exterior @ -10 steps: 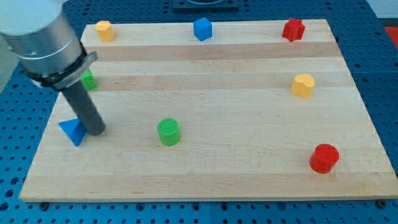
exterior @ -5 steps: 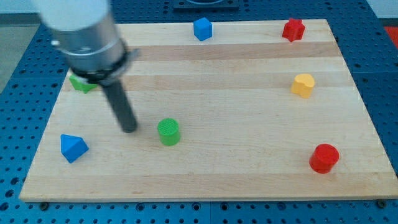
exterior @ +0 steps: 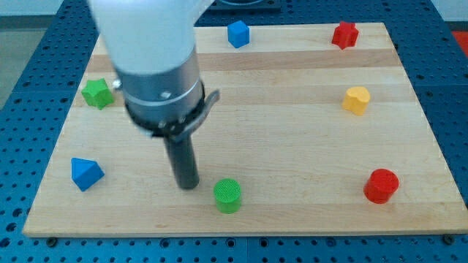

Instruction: Push the green circle blue triangle downwards slightly

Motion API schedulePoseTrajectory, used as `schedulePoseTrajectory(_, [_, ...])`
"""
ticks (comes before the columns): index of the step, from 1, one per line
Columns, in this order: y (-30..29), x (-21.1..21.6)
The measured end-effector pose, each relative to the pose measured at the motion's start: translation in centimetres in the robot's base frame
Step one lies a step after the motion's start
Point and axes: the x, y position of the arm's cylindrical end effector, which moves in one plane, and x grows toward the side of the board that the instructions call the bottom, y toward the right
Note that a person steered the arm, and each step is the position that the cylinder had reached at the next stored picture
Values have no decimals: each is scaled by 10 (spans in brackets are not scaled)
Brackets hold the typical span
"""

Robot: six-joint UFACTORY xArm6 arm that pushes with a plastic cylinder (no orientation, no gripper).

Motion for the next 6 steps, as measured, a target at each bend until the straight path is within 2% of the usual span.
schedulePoseTrajectory(1, [50,31])
schedulePoseTrajectory(2, [84,31])
schedulePoseTrajectory(3, [5,15])
schedulePoseTrajectory(4, [-44,-43])
schedulePoseTrajectory(5, [-122,-66])
schedulePoseTrajectory(6, [-143,-24])
